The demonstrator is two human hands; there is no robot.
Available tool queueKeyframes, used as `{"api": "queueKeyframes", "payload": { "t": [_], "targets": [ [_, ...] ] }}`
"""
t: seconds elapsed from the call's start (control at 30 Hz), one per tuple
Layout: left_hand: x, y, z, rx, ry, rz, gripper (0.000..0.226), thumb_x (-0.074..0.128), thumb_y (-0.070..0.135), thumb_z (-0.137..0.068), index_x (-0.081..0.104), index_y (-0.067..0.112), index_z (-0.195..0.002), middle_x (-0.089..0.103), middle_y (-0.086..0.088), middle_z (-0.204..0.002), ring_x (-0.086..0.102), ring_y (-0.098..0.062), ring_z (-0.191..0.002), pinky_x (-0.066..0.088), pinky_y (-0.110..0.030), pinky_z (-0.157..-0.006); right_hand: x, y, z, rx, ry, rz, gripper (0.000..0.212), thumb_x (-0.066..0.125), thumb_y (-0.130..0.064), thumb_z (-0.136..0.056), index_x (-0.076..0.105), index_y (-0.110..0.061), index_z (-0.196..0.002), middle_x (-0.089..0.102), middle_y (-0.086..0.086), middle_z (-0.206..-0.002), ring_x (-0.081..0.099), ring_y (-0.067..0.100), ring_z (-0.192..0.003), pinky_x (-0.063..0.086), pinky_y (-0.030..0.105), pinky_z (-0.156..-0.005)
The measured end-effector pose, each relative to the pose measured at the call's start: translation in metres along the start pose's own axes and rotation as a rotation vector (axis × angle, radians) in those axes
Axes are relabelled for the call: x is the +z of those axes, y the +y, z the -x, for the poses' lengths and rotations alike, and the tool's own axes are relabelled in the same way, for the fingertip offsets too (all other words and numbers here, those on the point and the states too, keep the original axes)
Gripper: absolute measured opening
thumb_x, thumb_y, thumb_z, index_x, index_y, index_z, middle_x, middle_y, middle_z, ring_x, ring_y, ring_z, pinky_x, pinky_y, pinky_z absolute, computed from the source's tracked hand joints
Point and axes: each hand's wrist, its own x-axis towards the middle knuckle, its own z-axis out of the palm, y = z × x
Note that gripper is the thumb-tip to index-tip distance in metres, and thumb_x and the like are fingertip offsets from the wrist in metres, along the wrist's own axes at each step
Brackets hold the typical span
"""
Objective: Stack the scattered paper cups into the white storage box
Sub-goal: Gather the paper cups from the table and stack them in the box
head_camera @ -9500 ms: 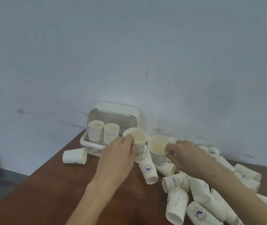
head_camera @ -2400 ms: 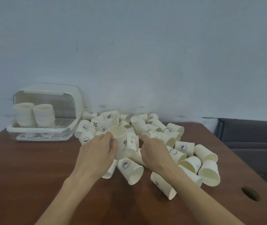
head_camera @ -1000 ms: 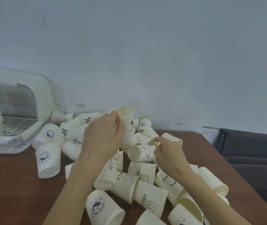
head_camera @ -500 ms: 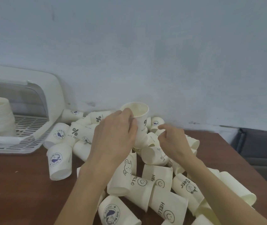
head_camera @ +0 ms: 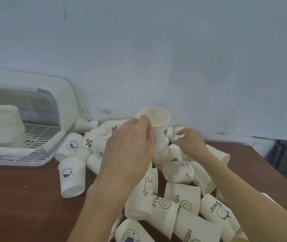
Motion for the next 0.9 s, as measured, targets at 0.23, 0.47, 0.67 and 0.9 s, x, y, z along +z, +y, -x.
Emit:
{"api": "queueKeyframes", "payload": {
  "t": [0.23,0.47,0.67,0.9],
  "targets": [
    [-0.005,0.004,0.000,-0.034,-0.023,-0.034,0.018,0.038,0.030,-0.099,0.050,0.019,-0.090,0.055,0.004,-0.082,0.051,-0.022,-0.081,0.044,-0.043,-0.071,0.014,-0.009,-0.033,-0.011,-0.046,0.070,0.028,0.046,-0.003,-0.078,0.063,0.007,-0.098,0.065,0.021,-0.096,0.060,0.039,-0.092,0.052,0.042,-0.074],
    [-0.009,0.002,-0.002,-0.101,-0.035,-0.072,0.019,0.037,0.033,-0.099,0.051,0.022,-0.092,0.057,0.007,-0.087,0.055,-0.020,-0.084,0.045,-0.042,-0.073,0.028,-0.006,-0.059,0.045,-0.082,0.176,0.019,0.044,-0.002,-0.076,0.035,-0.010,-0.062,0.043,0.009,-0.069,0.042,0.025,-0.063,0.027,0.027,-0.047],
    [-0.009,0.001,-0.003,-0.098,-0.024,-0.067,0.018,0.038,0.033,-0.099,0.051,0.022,-0.093,0.058,0.007,-0.087,0.054,-0.020,-0.083,0.045,-0.042,-0.072,0.034,-0.003,-0.068,0.102,-0.054,0.198,0.017,0.046,-0.004,-0.081,0.038,-0.009,-0.067,0.047,0.009,-0.075,0.051,0.030,-0.074,0.036,0.029,-0.057],
    [-0.013,-0.001,-0.005,-0.117,-0.047,-0.070,0.018,0.039,0.034,-0.099,0.051,0.022,-0.094,0.057,0.006,-0.085,0.054,-0.021,-0.083,0.046,-0.042,-0.073,0.043,-0.006,-0.075,0.132,-0.049,0.138,0.020,0.051,-0.003,-0.078,0.038,-0.009,-0.063,0.050,0.011,-0.074,0.049,0.028,-0.068,0.032,0.026,-0.051]
  ]
}}
